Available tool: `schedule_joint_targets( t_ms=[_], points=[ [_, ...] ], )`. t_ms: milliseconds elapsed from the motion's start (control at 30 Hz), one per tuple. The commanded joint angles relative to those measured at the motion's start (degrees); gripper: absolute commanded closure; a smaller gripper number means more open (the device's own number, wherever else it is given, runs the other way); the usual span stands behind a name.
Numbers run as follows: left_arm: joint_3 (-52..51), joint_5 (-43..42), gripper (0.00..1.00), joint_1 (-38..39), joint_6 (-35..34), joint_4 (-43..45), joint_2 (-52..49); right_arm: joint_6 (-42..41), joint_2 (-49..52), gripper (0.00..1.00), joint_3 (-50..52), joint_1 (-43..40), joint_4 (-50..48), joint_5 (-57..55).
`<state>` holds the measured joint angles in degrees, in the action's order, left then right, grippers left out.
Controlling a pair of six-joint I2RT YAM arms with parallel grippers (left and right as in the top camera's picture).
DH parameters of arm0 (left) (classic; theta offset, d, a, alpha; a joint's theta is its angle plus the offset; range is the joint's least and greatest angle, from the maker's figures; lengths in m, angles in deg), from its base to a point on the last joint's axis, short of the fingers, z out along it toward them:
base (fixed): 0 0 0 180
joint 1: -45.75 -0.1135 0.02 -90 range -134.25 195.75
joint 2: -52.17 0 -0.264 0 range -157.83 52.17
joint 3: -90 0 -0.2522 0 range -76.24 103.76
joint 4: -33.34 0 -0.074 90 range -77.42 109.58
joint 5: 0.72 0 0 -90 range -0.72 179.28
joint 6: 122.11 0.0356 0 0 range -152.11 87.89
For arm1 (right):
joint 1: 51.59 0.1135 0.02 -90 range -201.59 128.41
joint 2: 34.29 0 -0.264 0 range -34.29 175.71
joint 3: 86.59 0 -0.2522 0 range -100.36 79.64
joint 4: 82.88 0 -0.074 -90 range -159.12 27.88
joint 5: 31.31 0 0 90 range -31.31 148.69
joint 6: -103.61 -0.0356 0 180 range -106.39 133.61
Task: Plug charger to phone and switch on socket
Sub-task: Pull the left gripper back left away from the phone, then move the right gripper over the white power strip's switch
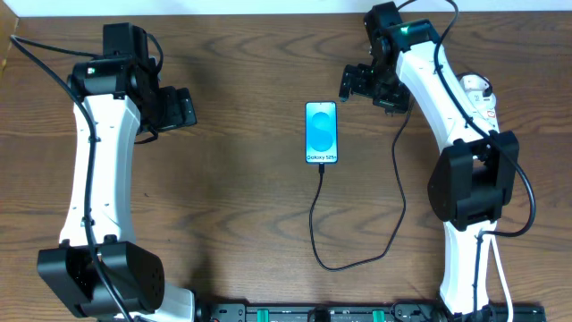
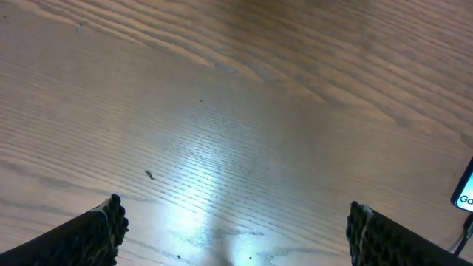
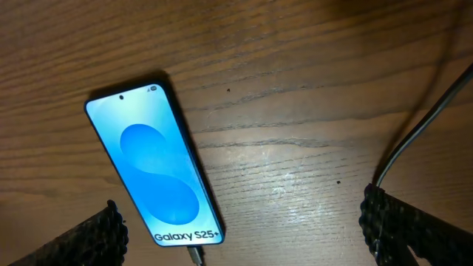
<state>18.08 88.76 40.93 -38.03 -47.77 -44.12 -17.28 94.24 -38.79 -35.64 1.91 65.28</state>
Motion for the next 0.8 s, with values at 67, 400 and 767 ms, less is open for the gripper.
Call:
schedule_joint_targets(
  t_ms=[67, 400, 767],
  points=[
    [0.2, 0.1, 0.04, 0.0, 0.1, -0.3, 0.4, 0.8, -2.1, 0.01, -0.3, 0.3, 1.0, 0.4],
    [0.2, 0.1, 0.04, 0.0, 0.1, -0.3, 0.4, 9.4, -6.0, 0.01, -4.0, -1.7, 1.4, 9.1],
    [0.2, 0.1, 0.03, 0.0, 0.1, -0.3, 0.4, 23.3, -20.4, 0.01, -8.4, -11.0, -3.1, 4.6]
  ],
)
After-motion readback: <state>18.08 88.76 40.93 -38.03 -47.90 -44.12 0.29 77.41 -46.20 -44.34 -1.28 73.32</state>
